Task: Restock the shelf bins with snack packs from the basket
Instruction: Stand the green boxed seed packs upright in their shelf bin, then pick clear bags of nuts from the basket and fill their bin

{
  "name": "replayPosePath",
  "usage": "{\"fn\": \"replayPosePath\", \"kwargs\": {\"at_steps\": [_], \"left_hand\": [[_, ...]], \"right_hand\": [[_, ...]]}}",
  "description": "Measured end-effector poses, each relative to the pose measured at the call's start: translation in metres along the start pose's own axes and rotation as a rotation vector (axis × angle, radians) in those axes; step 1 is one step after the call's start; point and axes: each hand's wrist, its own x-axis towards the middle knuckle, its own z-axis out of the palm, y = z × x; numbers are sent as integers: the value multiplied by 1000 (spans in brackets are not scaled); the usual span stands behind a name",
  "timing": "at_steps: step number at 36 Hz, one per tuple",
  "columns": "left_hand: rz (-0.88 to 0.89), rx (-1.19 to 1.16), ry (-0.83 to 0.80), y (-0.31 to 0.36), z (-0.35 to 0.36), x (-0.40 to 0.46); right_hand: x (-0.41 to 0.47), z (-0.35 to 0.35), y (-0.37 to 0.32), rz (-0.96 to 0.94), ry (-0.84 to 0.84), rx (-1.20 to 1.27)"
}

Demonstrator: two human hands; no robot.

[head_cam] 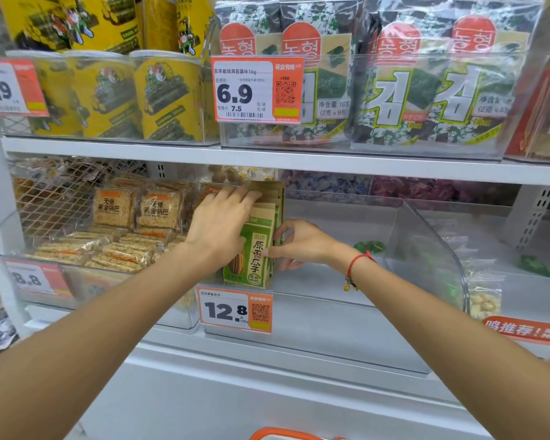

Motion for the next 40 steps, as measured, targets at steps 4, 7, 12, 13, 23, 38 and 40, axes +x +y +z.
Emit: {"fn": "replayPosePath", "kwargs": {"at_steps": [4, 7, 12, 13, 23, 38, 40], "left_hand": [[2, -12, 25, -1, -4, -5], [-10, -48, 40, 0, -9, -13], [-56, -225, 128, 18, -43, -42], [-53, -246, 140, 22, -52, -49], [144, -198, -371, 92, -85, -122], [236, -416, -1035, 186, 44, -246], [228, -554, -1049, 193, 57, -267]], "right_hand": [[-6, -3, 0, -17, 11, -38], [-13, -6, 0, -49, 69, -113], [-56, -17, -3, -230, 240, -308], [-71, -20, -4, -266, 257, -341], [-228, -11, 33, -224, -19, -946], [-301, 70, 187, 349, -542, -688], [-306, 83, 199, 398, -505, -619]]}}
